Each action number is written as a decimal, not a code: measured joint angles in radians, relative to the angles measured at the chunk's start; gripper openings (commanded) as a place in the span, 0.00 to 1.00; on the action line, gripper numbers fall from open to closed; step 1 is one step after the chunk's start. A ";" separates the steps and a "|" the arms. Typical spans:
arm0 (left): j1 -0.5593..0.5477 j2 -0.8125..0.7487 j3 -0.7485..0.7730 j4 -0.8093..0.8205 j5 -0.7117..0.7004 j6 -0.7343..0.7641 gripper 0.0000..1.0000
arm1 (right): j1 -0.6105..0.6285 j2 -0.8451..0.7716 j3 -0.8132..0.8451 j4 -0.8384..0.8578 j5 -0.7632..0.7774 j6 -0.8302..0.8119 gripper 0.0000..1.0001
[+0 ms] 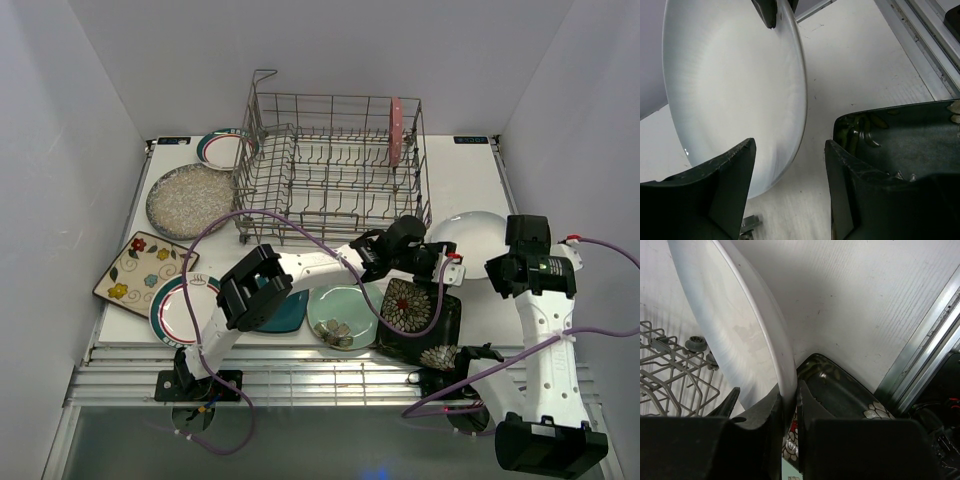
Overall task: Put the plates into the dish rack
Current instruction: Insert the plate into the dish rack.
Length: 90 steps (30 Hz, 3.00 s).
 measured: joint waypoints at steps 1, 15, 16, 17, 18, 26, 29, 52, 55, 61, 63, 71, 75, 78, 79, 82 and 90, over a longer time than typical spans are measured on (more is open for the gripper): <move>0.000 0.000 0.000 0.001 -0.002 -0.002 0.63 | 0.000 -0.005 0.000 0.000 0.000 -0.001 0.08; -0.016 0.001 0.004 0.005 -0.027 -0.005 0.13 | 0.000 -0.032 0.012 -0.013 0.005 -0.024 0.08; -0.019 0.002 0.006 0.006 -0.029 0.018 0.09 | 0.000 -0.032 0.018 -0.010 0.009 -0.034 0.08; -0.023 0.002 0.007 0.006 -0.028 0.038 0.06 | 0.000 -0.032 0.026 -0.010 0.016 -0.048 0.08; -0.027 0.003 0.008 0.005 -0.026 0.053 0.00 | 0.000 -0.032 0.031 -0.013 0.024 -0.063 0.08; -0.058 0.018 0.026 0.007 -0.041 0.108 0.00 | -0.004 -0.058 0.037 -0.038 0.069 -0.108 0.08; -0.062 0.018 0.034 0.007 -0.052 0.118 0.00 | -0.005 -0.067 0.043 -0.036 0.076 -0.114 0.08; -0.076 0.018 0.070 0.127 -0.188 0.198 0.00 | -0.006 -0.065 0.154 0.039 0.101 -0.244 0.08; -0.076 0.018 0.080 0.128 -0.208 0.210 0.00 | -0.006 -0.069 0.155 0.072 0.096 -0.268 0.08; -0.074 0.018 0.087 0.182 -0.243 0.245 0.00 | -0.006 -0.116 0.147 0.155 0.078 -0.331 0.08; -0.074 0.018 0.087 0.197 -0.248 0.252 0.00 | -0.006 -0.120 0.152 0.163 0.077 -0.343 0.08; -0.072 0.021 0.119 0.231 -0.289 0.265 0.00 | -0.009 -0.108 0.201 0.216 0.047 -0.420 0.08; -0.071 0.023 0.135 0.271 -0.323 0.278 0.00 | -0.016 -0.104 0.227 0.274 0.002 -0.493 0.08; -0.068 0.023 0.134 0.314 -0.359 0.286 0.00 | -0.020 -0.104 0.228 0.329 -0.040 -0.539 0.08; -0.067 0.023 0.132 0.325 -0.367 0.289 0.00 | -0.020 -0.104 0.229 0.345 -0.052 -0.550 0.08; -0.065 0.023 0.119 0.383 -0.390 0.295 0.00 | -0.020 -0.091 0.255 0.357 -0.081 -0.582 0.08; -0.055 0.022 0.089 0.478 -0.457 0.282 0.00 | -0.020 -0.011 0.320 0.377 -0.182 -0.646 0.08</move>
